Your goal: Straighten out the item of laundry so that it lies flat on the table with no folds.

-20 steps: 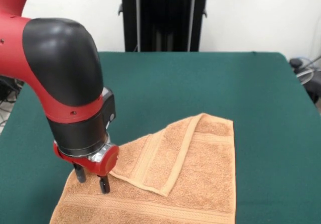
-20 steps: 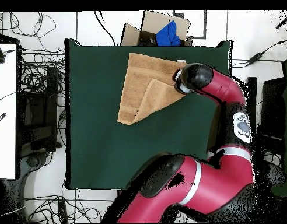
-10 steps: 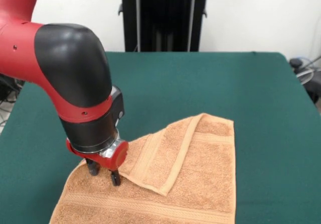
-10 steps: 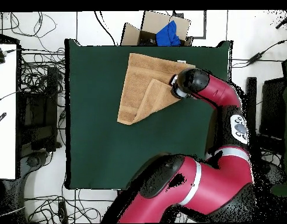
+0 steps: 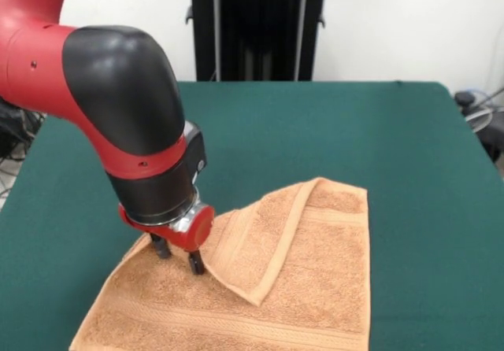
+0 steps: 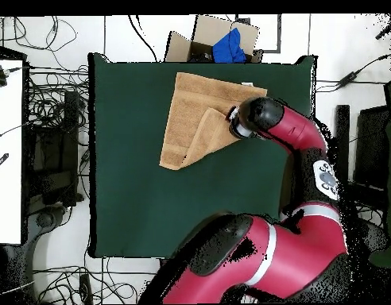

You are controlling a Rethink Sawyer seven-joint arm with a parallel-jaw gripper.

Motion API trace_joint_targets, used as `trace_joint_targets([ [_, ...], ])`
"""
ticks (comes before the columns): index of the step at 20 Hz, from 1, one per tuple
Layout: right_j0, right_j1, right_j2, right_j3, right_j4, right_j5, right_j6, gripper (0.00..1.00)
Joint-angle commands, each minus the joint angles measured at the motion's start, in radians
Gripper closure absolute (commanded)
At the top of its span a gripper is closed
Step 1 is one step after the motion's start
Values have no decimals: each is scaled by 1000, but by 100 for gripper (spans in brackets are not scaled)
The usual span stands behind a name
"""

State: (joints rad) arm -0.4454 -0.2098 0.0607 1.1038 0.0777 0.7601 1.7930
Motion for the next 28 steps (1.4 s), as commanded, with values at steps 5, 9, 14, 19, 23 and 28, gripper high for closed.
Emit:
trace_joint_targets([
  [5, -7, -84, 110, 310, 103, 11, 140, 0],
  [9, -4, -117, 99, 369, 135, 52, 146, 0],
  [14, 7, -167, 73, 437, 193, 160, 194, 0],
  [19, -8, -255, 42, 514, 209, 288, 166, 0],
  [23, -52, -335, 29, 600, 226, 446, 143, 0],
  [28, -132, -353, 37, 618, 211, 855, 165, 0],
])
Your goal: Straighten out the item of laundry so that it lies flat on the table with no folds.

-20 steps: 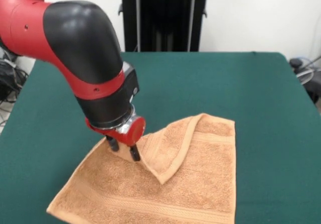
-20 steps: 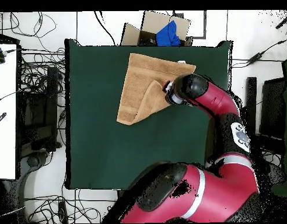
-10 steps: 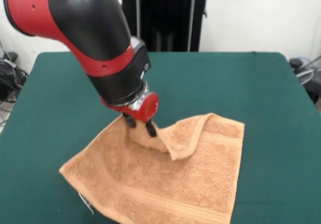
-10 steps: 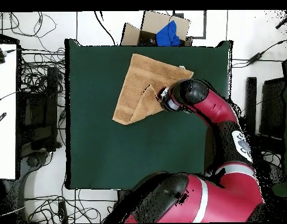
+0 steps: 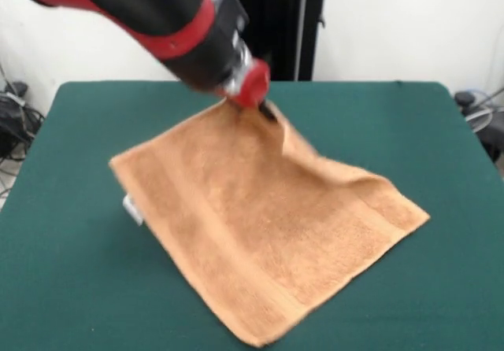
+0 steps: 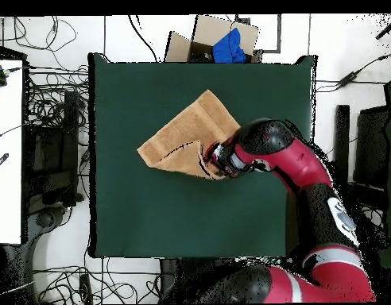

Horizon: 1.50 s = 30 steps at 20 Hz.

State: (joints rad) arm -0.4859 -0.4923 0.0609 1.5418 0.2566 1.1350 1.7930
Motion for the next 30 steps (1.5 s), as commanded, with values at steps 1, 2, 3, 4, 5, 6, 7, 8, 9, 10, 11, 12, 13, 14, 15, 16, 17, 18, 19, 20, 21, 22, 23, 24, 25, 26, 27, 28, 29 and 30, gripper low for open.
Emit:
trace_joint_targets([
  [1, -112, -61, 42, 166, 10, 619, 185, 0],
  [2, -123, -57, 44, 158, -4, 697, 193, 0],
  [3, -152, -41, 58, 143, -36, 859, 202, 0],
  [4, -184, -10, 81, 107, -81, 987, 196, 0],
  [5, -216, 20, 104, 71, -127, 1115, 191, 0],
  [6, -241, 50, 125, 35, -169, 1202, 182, 0],
  [7, -287, 113, 176, -37, -255, 1321, 157, 0],
  [8, -306, 154, 205, -89, -304, 1357, 139, 0],
  [9, -326, 195, 234, -141, -352, 1393, 120, 0],
  [10, -331, 214, 248, -170, -375, 1399, 110, 0],
  [11, -334, 237, 267, -210, -409, 1406, 98, 0],
  [12, -335, 244, 276, -223, -419, 1414, 96, 0],
  [13, -335, 251, 285, -237, -430, 1421, 95, 0],
  [14, -332, 247, 284, -238, -427, 1420, 95, 0],
  [15, -323, 251, 278, -257, -419, 1425, 110, 0],
  [16, -313, 243, 263, -255, -402, 1408, 113, 0],
  [17, -294, 234, 238, -268, -385, 1355, 116, 0],
  [18, -280, 225, 219, -272, -369, 1321, 125, 0],
  [19, -258, 199, 185, -269, -343, 1190, 139, 0],
  [20, -236, 173, 151, -266, -316, 1059, 153, 0],
  [21, -214, 119, 121, -228, -297, 864, 178, 0],
  [22, -202, 89, 106, -200, -290, 776, 191, 0],
  [23, -179, 34, 82, -143, -280, 606, 221, 0],
  [24, -165, 7, 69, -114, -274, 538, 235, 0],
  [25, -139, -30, 45, -61, -241, 449, 275, 0],
  [26, -123, -50, 34, -37, -228, 411, 294, 0],
  [27, -101, -78, 20, 10, -194, 337, 326, 0],
  [28, -81, -99, 7, 30, -184, 299, 344, 0],
  [29, -60, -121, -5, 51, -175, 260, 363, 0],
  [30, -39, -138, -20, 55, -172, 251, 378, 0],
])
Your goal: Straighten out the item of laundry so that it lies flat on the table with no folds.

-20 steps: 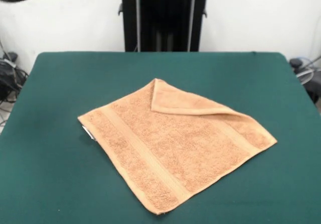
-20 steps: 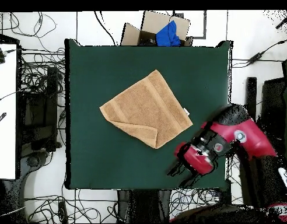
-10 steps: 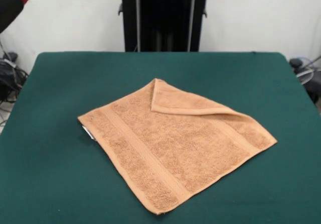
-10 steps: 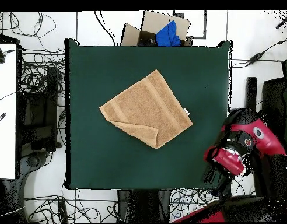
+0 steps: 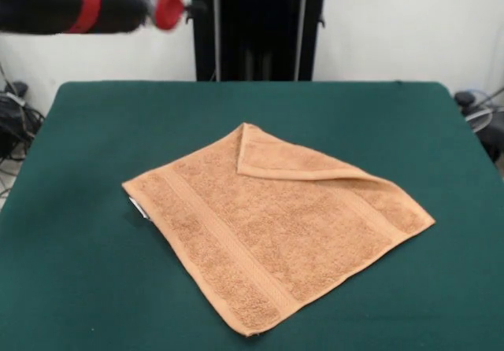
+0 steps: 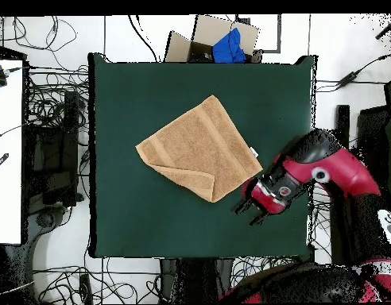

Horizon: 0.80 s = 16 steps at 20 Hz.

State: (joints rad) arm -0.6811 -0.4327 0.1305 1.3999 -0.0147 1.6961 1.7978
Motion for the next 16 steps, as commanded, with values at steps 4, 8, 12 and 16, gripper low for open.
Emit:
trace_joint_targets([
  [4, 253, -271, -156, 199, 90, -405, 427, 0],
  [8, 327, -307, -212, 187, 109, -398, 482, 0],
  [12, 383, -339, -259, 152, 109, -370, 539, 0],
  [16, 431, -341, -293, 132, 101, -429, 595, 0],
])
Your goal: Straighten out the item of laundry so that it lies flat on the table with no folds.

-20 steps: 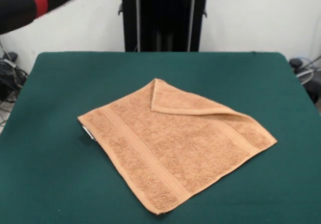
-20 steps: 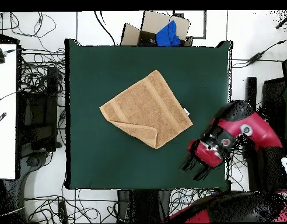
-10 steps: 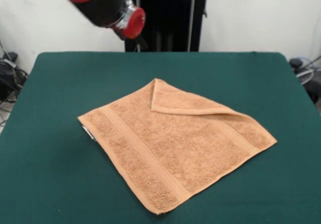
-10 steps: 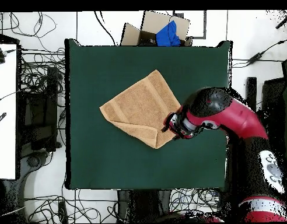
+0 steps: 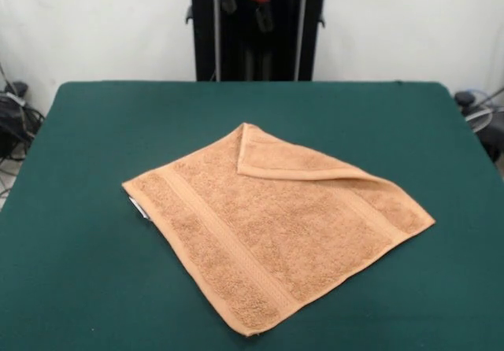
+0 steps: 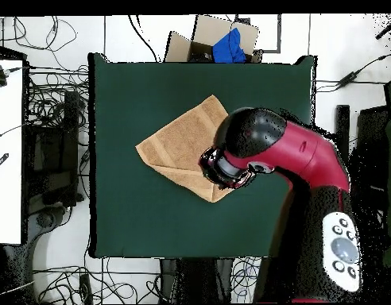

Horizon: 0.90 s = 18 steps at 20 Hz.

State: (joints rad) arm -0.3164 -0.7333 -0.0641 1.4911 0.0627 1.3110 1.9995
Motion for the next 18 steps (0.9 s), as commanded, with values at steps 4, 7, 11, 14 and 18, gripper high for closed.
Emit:
trace_joint_targets([
  [4, 87, 21, -101, 19, -10, -318, 411, 0],
  [7, 94, 56, -101, 17, -13, -447, 420, 0],
  [11, 125, 79, -131, -20, -32, -525, 435, 0],
  [14, 143, 102, -143, -36, -50, -616, 399, 0],
  [18, 144, 163, -145, -82, -49, -707, 332, 0],
])
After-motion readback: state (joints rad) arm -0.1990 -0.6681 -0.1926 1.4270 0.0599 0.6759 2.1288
